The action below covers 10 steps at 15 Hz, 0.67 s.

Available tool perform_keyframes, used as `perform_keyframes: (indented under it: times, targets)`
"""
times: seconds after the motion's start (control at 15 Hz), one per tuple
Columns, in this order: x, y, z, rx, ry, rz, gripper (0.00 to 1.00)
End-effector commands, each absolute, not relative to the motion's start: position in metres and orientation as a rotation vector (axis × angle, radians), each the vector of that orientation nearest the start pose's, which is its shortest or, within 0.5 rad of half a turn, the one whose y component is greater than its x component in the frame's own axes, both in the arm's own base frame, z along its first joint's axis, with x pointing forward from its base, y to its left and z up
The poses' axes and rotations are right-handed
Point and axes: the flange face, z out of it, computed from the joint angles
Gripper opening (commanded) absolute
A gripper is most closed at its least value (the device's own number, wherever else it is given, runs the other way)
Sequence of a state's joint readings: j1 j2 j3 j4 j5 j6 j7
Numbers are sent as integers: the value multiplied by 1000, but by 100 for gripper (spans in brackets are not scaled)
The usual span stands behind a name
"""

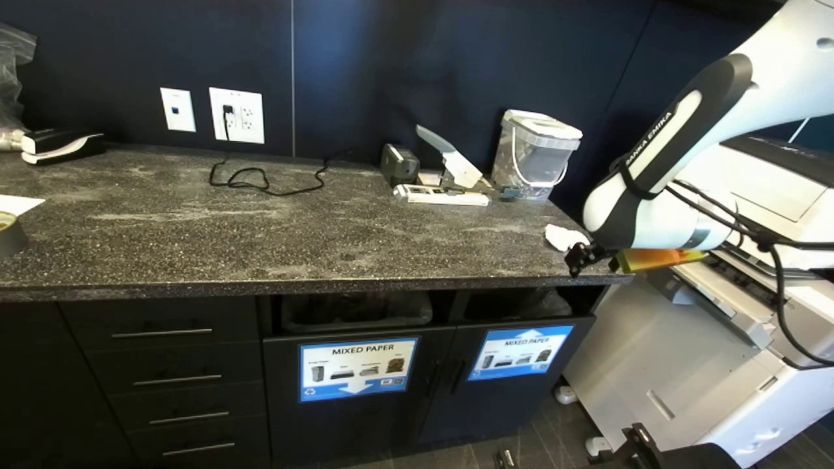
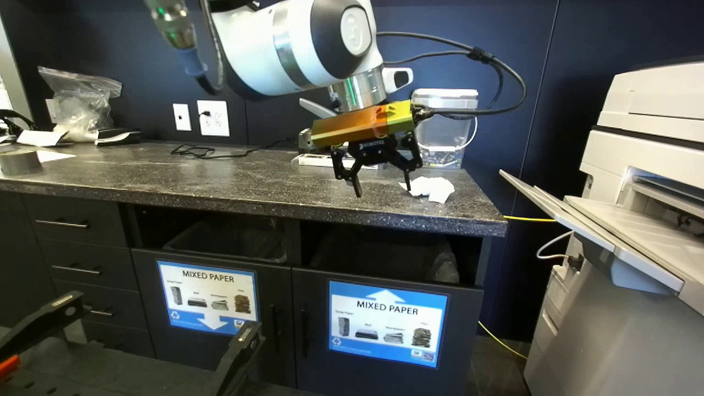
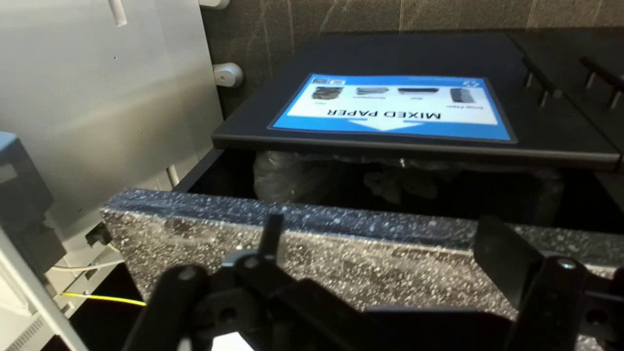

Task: Put the papers in the bin to the right

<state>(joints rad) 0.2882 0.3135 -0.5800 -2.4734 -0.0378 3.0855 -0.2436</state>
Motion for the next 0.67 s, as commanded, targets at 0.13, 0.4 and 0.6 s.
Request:
perform_keyframes:
  times: [0.13,0.4,0.6]
  targets:
    - [555,-167,264,-3344,256,-567,100]
    - [594,-186,265,-3283,538,-600,100]
    - [621,-204,255,-3246,725,-567,100]
